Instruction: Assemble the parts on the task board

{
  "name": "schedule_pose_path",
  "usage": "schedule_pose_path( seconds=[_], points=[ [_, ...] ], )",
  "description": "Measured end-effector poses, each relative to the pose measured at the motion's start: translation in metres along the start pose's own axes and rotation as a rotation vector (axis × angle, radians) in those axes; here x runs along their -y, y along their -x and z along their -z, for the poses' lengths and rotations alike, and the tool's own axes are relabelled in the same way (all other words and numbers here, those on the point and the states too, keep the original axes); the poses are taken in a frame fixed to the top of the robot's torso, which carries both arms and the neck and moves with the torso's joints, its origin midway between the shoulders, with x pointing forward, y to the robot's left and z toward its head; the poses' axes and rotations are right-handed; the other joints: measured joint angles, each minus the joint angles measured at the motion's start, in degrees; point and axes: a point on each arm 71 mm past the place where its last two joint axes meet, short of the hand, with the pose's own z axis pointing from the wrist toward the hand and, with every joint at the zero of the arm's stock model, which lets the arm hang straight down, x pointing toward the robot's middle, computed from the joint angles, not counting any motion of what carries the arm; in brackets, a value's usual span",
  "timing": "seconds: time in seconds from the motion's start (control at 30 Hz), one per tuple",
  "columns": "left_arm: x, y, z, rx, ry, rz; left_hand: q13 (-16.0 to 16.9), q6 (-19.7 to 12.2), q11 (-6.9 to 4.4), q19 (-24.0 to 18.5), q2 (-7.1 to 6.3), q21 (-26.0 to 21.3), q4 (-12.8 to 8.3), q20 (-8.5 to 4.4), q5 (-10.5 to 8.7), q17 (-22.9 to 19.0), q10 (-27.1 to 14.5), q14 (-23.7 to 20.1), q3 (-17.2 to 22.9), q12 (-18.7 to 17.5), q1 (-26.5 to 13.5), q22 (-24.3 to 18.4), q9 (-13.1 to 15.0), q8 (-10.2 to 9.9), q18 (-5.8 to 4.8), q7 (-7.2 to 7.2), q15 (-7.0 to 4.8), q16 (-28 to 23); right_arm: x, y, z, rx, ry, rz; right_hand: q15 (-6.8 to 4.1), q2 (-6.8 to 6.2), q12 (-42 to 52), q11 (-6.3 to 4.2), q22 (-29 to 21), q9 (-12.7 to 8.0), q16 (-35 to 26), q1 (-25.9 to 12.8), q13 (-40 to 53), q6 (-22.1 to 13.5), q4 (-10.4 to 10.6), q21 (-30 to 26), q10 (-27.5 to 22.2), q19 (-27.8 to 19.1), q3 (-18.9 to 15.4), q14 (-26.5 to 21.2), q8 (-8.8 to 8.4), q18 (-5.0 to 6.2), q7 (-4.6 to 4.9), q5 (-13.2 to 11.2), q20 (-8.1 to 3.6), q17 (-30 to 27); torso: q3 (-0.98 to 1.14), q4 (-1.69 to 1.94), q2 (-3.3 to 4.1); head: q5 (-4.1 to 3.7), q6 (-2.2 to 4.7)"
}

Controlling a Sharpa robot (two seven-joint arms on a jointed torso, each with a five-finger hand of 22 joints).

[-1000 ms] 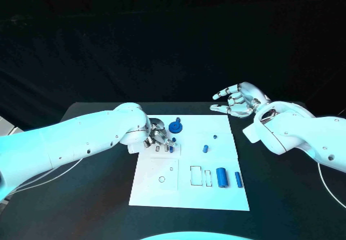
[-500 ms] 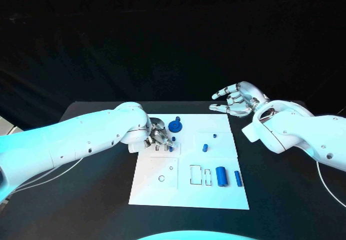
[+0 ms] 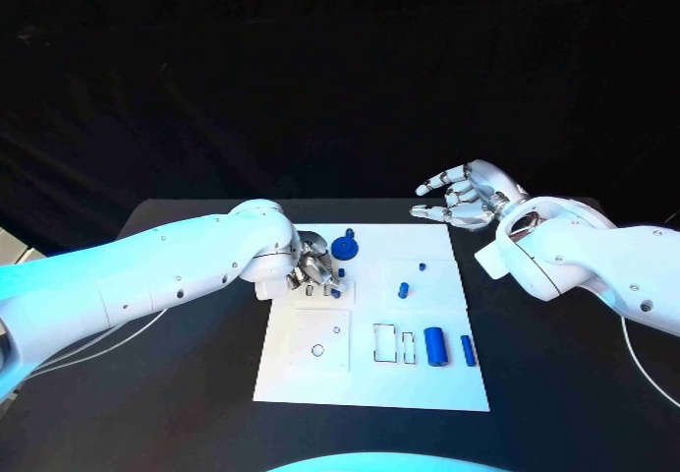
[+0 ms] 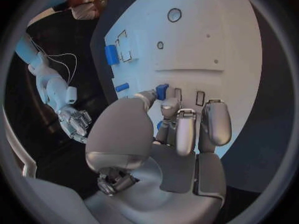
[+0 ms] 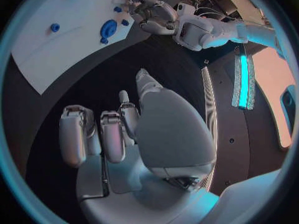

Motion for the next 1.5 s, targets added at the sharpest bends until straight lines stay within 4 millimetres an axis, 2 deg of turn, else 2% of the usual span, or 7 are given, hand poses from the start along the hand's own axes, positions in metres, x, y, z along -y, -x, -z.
schedule_pose_path(
  seconds=[0.1, 0.27, 0.7, 0.87, 1.13, 1.2, 1.5],
  points=[
    [-0.001, 0.0, 0.0, -0.002, -0.001, 0.006, -0.25, -0.29, 0.09, 0.2, -1.93, 0.0, 1.89, -0.2, 0.11, 0.0, -0.11, 0.0, 4.83, -0.24, 0.94, 0.22, 0.0, 0.35, 0.01, 0.17, 0.0, 0.0, 0.0, 0.0, 0.0, -0.001, -0.002, 0.001, 0.0, 0.0, 0.0, 0.0, 0.0, 0.0, 0.0, 0.0, 0.0, 0.0, 0.0, 0.0, 0.0, 0.0, 0.0, 0.0, 0.0, 0.0, 0.0, 0.0, 0.0, 0.0, 0.0, 0.03, -0.01, -0.13, -0.01],
    [-0.003, 0.0, 0.001, -0.003, -0.002, 0.017, -0.31, -0.63, 0.08, 0.19, -5.12, 0.26, 1.31, -0.2, 0.12, 0.0, 0.15, 0.0, 11.39, -0.52, -1.77, 0.64, 0.0, 3.34, -0.91, -0.01, 0.0, 0.0, 0.001, 0.0, 0.0, -0.002, -0.005, 0.002, 0.0, 0.0, 0.0, 0.0, 0.0, 0.0, 0.0, 0.0, 0.0, 0.0, 0.0, 0.0, 0.0, 0.0, 0.0, 0.0, 0.0, 0.0, 0.0, 0.0, 0.0, -0.01, -0.02, 0.04, -0.01, -0.2, 0.03],
    [-0.01, 0.002, 0.011, 0.013, -0.015, 0.049, 0.88, -0.44, -0.82, 0.83, -6.57, 0.77, -1.56, -0.84, 1.73, -0.01, 2.06, 0.02, 16.31, 0.0, -7.0, 1.58, 0.0, 6.56, -0.9, -0.34, -0.41, 0.94, 0.004, 0.001, 0.0, -0.003, -0.012, 0.004, 0.0, 0.0, 0.0, 0.0, -0.01, -0.01, 0.0, 0.0, -0.01, 0.0, 0.0, 0.0, 0.0, 0.0, 0.0, 0.0, 0.22, 0.0, 0.0, 0.0, 0.0, -0.01, -0.01, 0.12, -0.09, -0.11, 0.1],
    [-0.014, 0.003, 0.013, 0.031, -0.01, 0.055, 2.75, -0.01, -1.34, 1.85, -6.94, 1.3, -2.95, -1.43, 3.46, -0.01, 4.06, -0.08, 18.02, 1.3, -9.13, 2.92, 0.0, 7.4, -0.89, -0.76, -1.15, 1.6, 0.005, 0.002, 0.001, -0.003, -0.015, 0.005, 0.0, 0.0, 0.0, 0.0, -0.01, -0.01, 0.0, 0.0, -0.01, 0.0, 0.0, 0.0, 0.0, 0.0, 0.0, 0.0, 0.22, 0.0, 0.0, 0.0, 0.0, -0.02, 0.02, 0.15, -0.13, 0.07, 0.06],
    [-0.018, 0.004, 0.015, 0.092, 0.006, 0.025, 4.37, 1.3, -2.37, 3.58, -8.12, 2.07, -2.95, -2.14, 9.68, 0.02, 6.5, 0.0, 18.02, 2.32, -11.82, 4.13, 0.1, 8.21, -0.94, -1.25, -2.04, 2.22, 0.007, 0.003, 0.002, -0.002, -0.018, 0.006, 0.0, 0.0, 0.0, 0.0, -0.02, -0.01, 0.0, 0.0, -0.01, 0.0, 0.0, 0.0, 0.0, 0.0, 0.0, 0.0, 0.22, 0.0, 0.0, 0.0, 0.0, -0.02, 0.03, 0.12, -0.09, 0.15, -0.02],
    [-0.019, 0.003, 0.014, 0.113, 0.011, 0.012, 4.56, 1.31, -2.51, 3.8, -8.22, 2.07, -2.95, -2.36, 10.61, 0.04, 6.78, 0.01, 18.02, 2.32, -11.92, 4.13, 0.11, 8.21, -1.81, -1.25, -2.04, 2.22, 0.007, 0.004, 0.002, -0.002, -0.019, 0.007, 0.0, 0.0, 0.0, 0.0, -0.02, -0.01, 0.0, 0.0, -0.01, 0.0, 0.0, 0.0, 0.0, 0.0, 0.0, 0.0, 0.22, 0.0, 0.0, 0.0, 0.0, -0.02, 0.04, 0.12, -0.06, 0.12, -0.03],
    [-0.022, -0.003, 0.008, 0.179, 0.025, -0.036, 4.84, 1.82, -2.57, 3.88, -8.44, 2.28, -2.96, -2.45, 11.15, 0.03, 7.11, -0.19, 18.01, 2.6, -12.14, 4.12, 0.11, 8.21, -1.8, -1.73, -2.24, 2.22, 0.008, 0.004, 0.002, -0.003, -0.021, 0.008, 0.0, 0.0, 0.0, 0.0, -0.02, -0.02, 0.0, 0.0, -0.02, 0.0, 0.16, -0.35, 0.0, 0.0, -0.16, 0.0, 0.22, 0.0, 0.0, 0.0, 0.0, 0.02, 0.07, -0.04, 0.05, 0.07, -0.29]
  ],
)
